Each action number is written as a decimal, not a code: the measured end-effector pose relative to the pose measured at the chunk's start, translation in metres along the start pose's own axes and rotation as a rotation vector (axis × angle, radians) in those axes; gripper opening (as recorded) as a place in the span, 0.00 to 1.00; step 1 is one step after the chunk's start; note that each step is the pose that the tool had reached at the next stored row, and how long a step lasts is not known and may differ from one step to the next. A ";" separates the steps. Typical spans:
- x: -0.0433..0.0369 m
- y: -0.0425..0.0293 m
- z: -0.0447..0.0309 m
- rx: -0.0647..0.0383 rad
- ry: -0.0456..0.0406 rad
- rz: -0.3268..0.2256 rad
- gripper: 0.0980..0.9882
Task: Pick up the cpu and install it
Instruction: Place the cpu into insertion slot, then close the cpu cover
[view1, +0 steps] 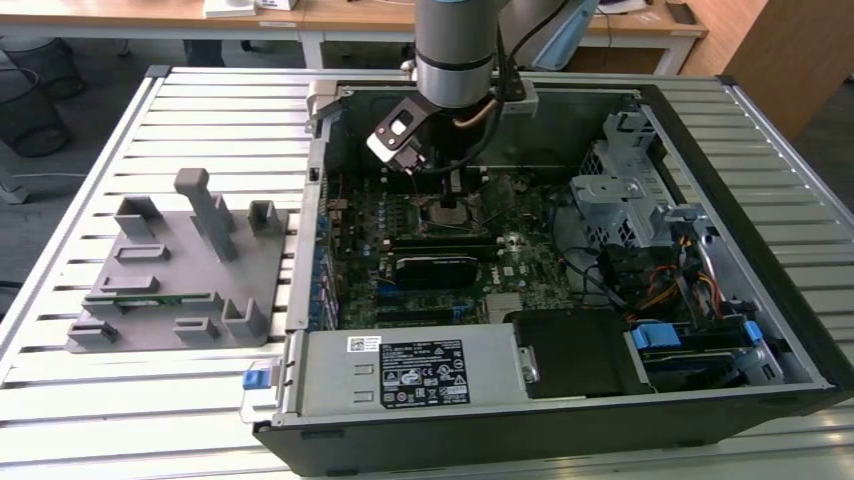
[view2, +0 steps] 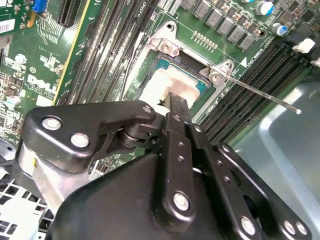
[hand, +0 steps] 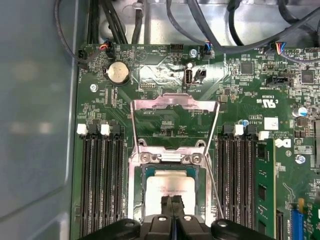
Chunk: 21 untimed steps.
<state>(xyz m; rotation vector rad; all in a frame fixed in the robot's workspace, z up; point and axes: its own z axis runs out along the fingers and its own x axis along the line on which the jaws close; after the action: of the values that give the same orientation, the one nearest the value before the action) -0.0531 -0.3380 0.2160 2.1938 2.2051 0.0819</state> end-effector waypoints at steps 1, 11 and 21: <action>0.0000 0.0000 -0.0009 0.001 -0.0001 0.000 0.01; 0.0002 0.0011 -0.0136 0.013 0.0000 0.000 0.01; 0.0006 0.0024 -0.0335 0.024 0.0001 0.001 0.01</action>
<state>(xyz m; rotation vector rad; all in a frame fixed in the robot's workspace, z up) -0.0527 -0.3380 0.2496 2.2068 2.2174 0.0554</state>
